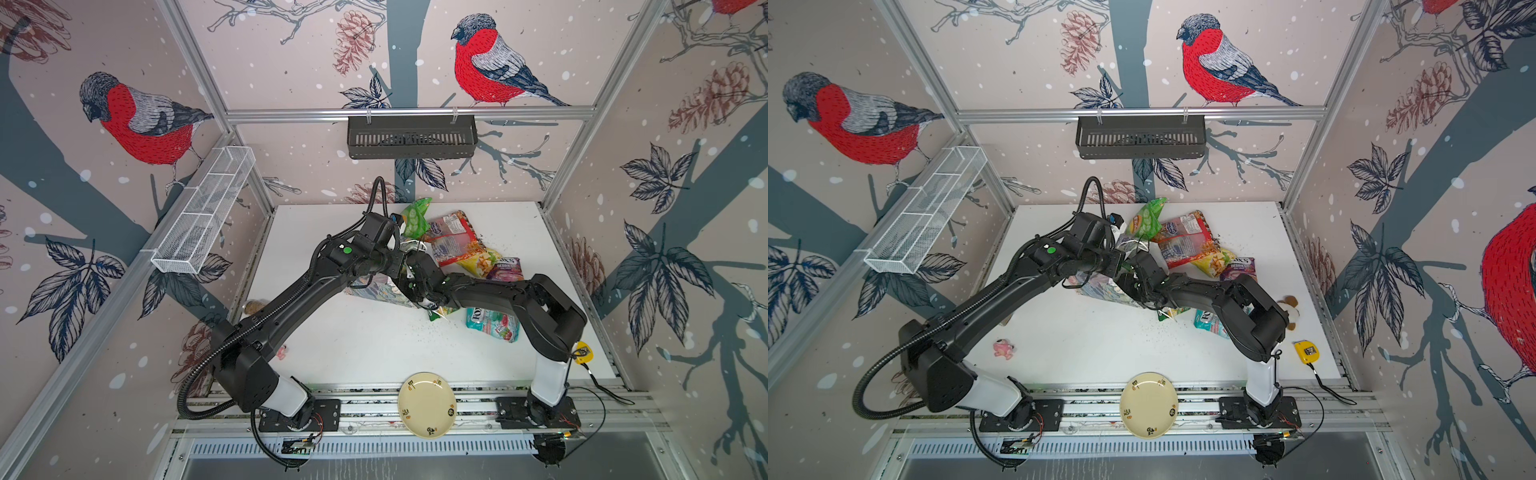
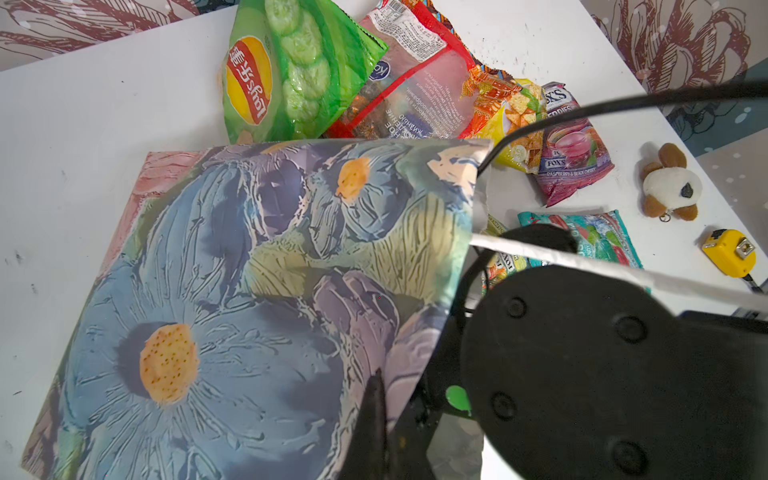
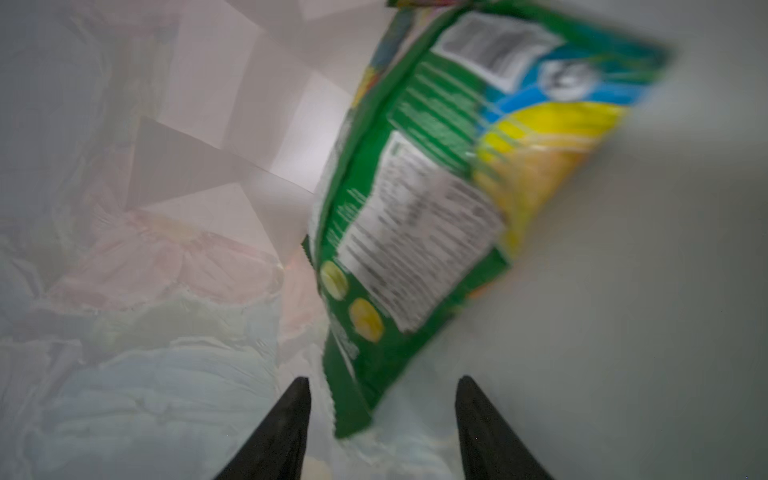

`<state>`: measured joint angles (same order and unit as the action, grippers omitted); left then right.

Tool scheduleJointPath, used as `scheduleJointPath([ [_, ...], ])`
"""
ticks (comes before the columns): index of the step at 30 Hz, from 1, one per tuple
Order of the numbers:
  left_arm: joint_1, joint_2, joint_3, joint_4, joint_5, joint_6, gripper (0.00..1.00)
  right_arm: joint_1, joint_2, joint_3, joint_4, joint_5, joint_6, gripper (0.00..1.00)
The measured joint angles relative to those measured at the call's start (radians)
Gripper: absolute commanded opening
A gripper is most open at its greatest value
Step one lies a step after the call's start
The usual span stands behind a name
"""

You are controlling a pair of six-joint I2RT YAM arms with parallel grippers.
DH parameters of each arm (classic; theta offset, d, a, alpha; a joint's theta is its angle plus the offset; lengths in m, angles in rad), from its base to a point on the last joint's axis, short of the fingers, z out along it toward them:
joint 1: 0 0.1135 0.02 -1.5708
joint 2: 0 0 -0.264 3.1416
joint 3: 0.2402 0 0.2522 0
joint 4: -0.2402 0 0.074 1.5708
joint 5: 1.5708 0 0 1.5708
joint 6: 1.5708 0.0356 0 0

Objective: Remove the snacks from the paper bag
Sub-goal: 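Lower the open right gripper into the bag toward the green Fox's packet, then close the right gripper on the green Fox's spring tea packet's bottom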

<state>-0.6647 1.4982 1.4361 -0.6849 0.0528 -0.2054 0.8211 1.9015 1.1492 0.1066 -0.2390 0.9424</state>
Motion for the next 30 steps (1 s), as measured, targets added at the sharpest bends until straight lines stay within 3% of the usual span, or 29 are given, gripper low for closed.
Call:
scheduleJointPath([
  [9, 0.002, 0.004, -0.014, 0.003, -0.021, -0.022, 0.0, -0.005, 0.115, 0.124, 0.007, -0.057, -0.028, 0.57],
  [16, 0.002, 0.004, -0.028, -0.008, -0.053, -0.031, 0.0, -0.005, 0.165, 0.159, 0.006, -0.079, -0.052, 0.26],
  [23, 0.002, 0.002, -0.048, 0.012, -0.055, -0.03, 0.0, -0.012, 0.164, 0.16, -0.015, -0.087, -0.079, 0.02],
  [30, 0.001, 0.005, -0.062, -0.002, -0.105, -0.021, 0.0, -0.017, 0.118, 0.131, -0.046, -0.089, -0.105, 0.0],
])
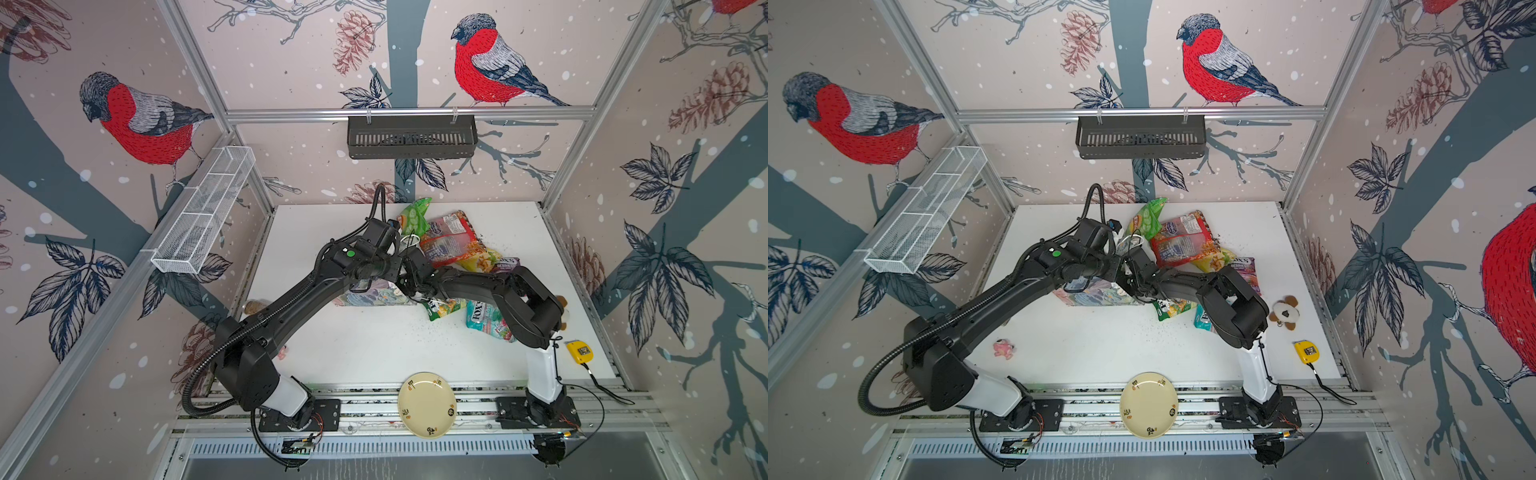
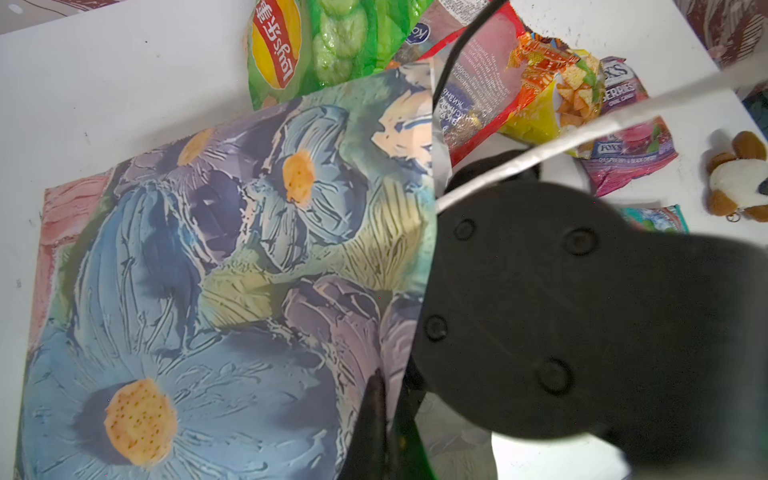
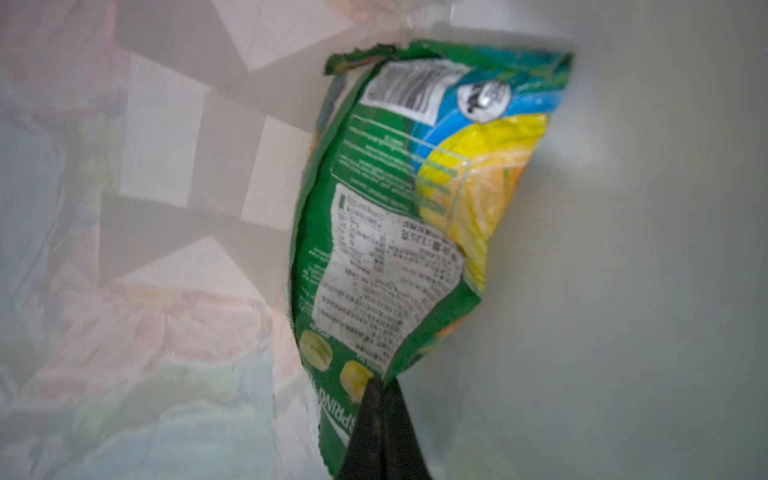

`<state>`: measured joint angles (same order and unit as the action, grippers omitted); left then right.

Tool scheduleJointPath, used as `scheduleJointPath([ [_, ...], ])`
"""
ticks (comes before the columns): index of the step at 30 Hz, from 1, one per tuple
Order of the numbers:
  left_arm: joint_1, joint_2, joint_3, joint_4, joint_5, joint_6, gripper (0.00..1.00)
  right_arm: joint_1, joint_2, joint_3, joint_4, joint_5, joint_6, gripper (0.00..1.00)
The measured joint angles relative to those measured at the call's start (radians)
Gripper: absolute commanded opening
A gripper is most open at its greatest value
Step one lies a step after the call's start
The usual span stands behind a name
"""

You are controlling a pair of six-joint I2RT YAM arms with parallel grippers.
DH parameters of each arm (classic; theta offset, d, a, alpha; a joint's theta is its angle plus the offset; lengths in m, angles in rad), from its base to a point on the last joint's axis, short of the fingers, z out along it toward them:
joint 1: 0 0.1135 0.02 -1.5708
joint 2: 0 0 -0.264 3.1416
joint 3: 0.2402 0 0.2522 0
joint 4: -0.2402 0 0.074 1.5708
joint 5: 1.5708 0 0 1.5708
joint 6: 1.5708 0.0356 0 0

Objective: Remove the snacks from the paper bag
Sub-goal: 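Close the right gripper on the green Fox's spring tea packet's bottom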

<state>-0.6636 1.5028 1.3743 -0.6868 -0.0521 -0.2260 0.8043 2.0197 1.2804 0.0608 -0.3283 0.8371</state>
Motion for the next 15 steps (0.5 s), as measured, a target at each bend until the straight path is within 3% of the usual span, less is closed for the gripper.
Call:
scheduleJointPath([
  [7, 0.0, -0.009, -0.039, -0.047, -0.11, 0.048, 0.0, -0.019, -0.076, -0.053, 0.014, 0.004, -0.006, 0.0],
  [15, 0.0, -0.018, -0.042, -0.05, -0.156, 0.069, 0.0, -0.037, -0.099, -0.067, 0.024, 0.005, -0.011, 0.0],
])
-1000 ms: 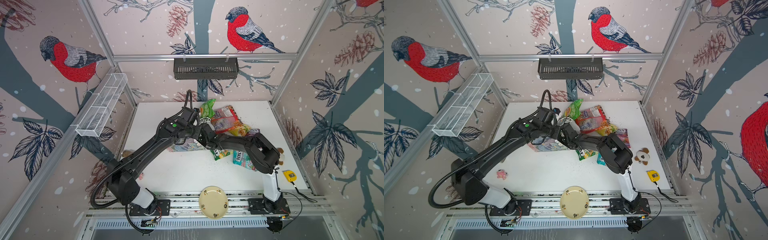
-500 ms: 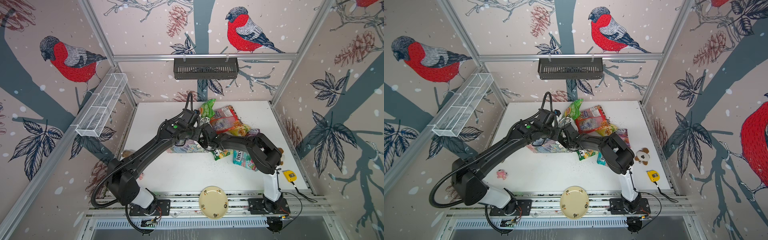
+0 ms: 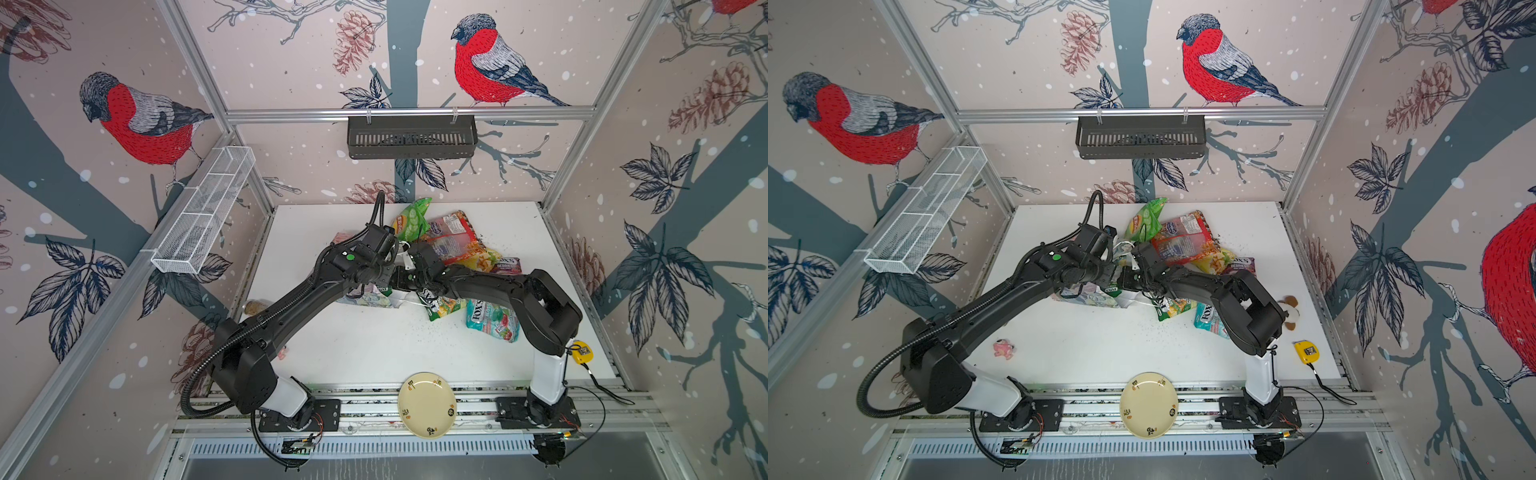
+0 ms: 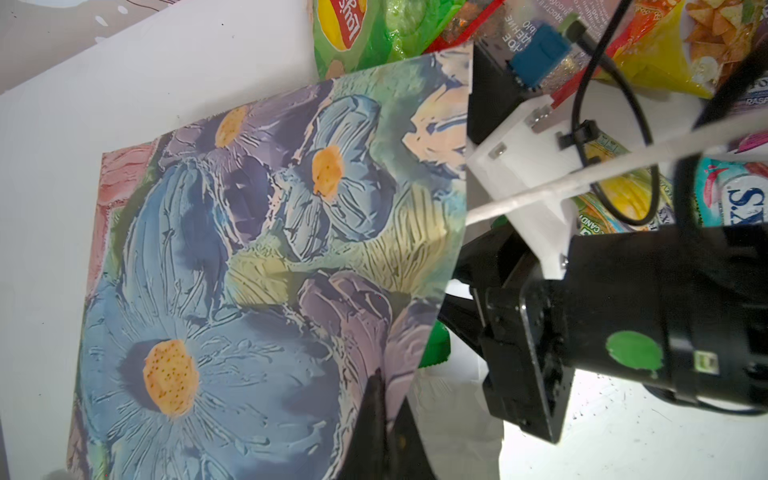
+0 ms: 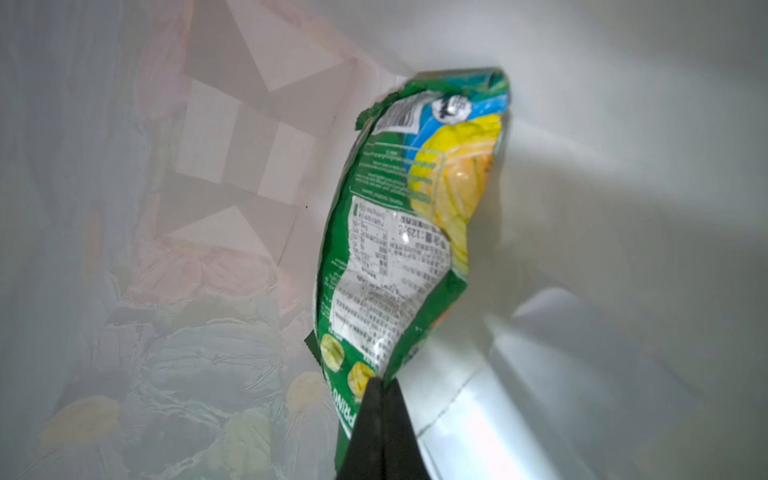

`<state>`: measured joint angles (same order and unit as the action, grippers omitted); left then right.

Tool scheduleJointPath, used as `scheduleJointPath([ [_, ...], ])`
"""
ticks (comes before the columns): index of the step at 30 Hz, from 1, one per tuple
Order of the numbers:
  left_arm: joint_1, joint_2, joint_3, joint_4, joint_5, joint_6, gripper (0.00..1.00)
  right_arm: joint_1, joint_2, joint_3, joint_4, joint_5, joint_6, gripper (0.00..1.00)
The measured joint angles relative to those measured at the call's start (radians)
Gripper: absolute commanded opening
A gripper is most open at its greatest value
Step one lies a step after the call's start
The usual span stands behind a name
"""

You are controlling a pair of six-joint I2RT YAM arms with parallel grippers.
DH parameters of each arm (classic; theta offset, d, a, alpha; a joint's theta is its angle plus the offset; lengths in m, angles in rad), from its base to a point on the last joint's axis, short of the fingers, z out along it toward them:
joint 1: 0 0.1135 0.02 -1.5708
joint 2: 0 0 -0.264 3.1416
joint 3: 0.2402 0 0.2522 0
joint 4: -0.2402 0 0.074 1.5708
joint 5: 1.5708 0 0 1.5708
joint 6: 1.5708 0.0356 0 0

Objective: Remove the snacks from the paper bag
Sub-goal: 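Close the right gripper on the green Fox's spring tea packet's bottom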

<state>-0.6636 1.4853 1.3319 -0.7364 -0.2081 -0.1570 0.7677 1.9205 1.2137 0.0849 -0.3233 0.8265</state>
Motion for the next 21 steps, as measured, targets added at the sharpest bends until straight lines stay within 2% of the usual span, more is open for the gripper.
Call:
scheduleJointPath([
  [12, 0.006, 0.003, 0.016, -0.015, -0.027, 0.008, 0.0, -0.025, -0.069, -0.043, 0.001, 0.007, -0.018, 0.0],
  [21, 0.028, 0.045, 0.093, -0.042, -0.031, -0.002, 0.0, -0.031, -0.156, -0.069, 0.01, -0.01, -0.071, 0.0],
])
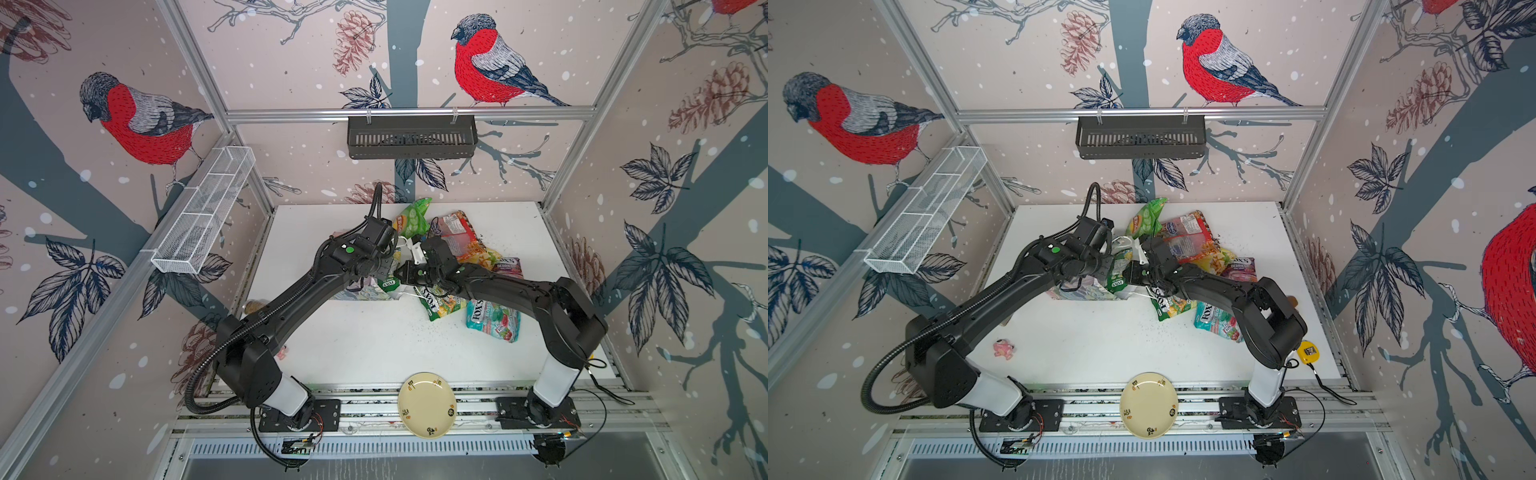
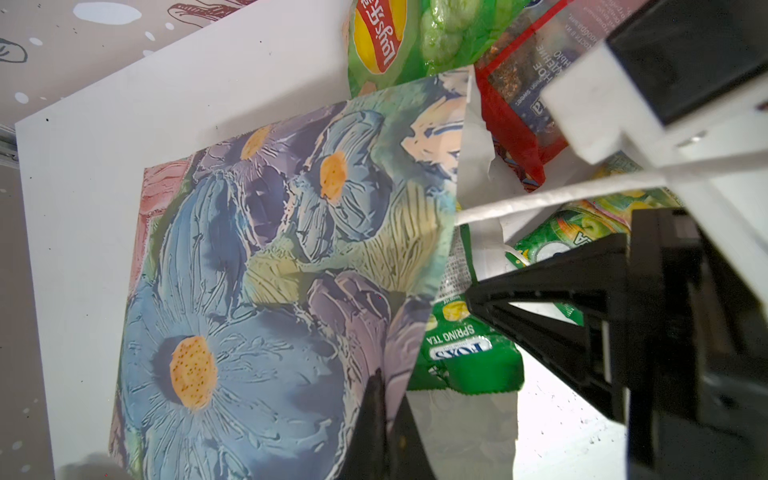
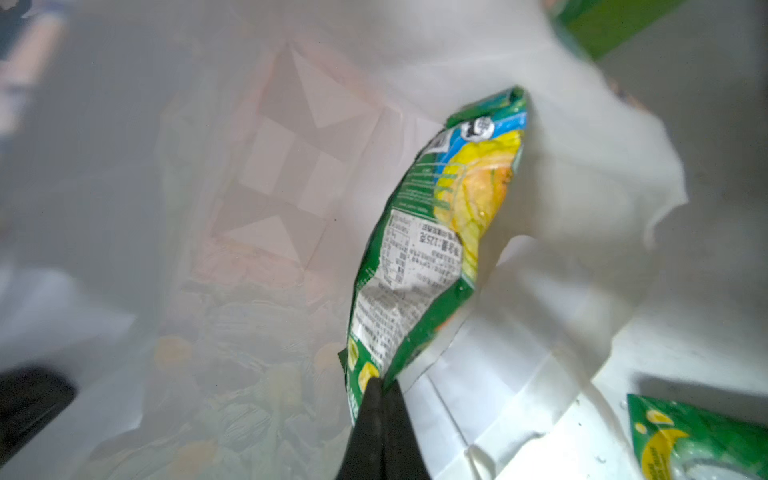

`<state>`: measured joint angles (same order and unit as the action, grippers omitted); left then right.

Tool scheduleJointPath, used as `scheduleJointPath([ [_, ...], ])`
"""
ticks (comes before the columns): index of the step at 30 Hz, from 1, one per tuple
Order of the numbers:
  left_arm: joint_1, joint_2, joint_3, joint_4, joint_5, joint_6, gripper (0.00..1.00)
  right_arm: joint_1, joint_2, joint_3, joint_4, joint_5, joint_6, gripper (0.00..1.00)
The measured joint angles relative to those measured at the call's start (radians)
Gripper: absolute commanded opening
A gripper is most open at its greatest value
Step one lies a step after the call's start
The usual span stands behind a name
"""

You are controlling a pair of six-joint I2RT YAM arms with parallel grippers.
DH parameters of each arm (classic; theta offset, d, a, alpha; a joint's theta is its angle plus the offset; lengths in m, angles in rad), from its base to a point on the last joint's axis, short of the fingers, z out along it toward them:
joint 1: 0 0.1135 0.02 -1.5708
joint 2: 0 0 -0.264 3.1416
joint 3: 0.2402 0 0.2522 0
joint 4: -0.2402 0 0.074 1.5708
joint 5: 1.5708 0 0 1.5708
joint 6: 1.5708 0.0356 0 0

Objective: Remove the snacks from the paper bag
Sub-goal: 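Close the right gripper on the green Fox's spring tea packet's bottom, then lift the green Fox's packet out of the bag with the right gripper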

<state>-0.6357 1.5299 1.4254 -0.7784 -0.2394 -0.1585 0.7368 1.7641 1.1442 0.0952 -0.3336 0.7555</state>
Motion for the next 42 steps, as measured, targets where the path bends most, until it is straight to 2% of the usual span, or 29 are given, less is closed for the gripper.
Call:
scheduleJointPath([
  [20, 0.038, 0.039, 0.134, -0.042, 0.097, -0.005, 0.0, -0.013, -0.261, 0.021, 0.003, -0.053, -0.204, 0.0],
  [30, 0.093, 0.021, 0.142, -0.041, 0.16, -0.018, 0.0, -0.06, -0.463, 0.033, -0.051, 0.019, -0.239, 0.0],
  [36, 0.16, -0.005, 0.166, -0.041, 0.187, -0.019, 0.0, -0.112, -0.588, 0.028, -0.104, 0.098, -0.262, 0.0],
  [42, 0.293, -0.096, 0.109, -0.023, 0.272, -0.049, 0.0, -0.136, -0.61, 0.036, -0.192, 0.163, -0.288, 0.0],
])
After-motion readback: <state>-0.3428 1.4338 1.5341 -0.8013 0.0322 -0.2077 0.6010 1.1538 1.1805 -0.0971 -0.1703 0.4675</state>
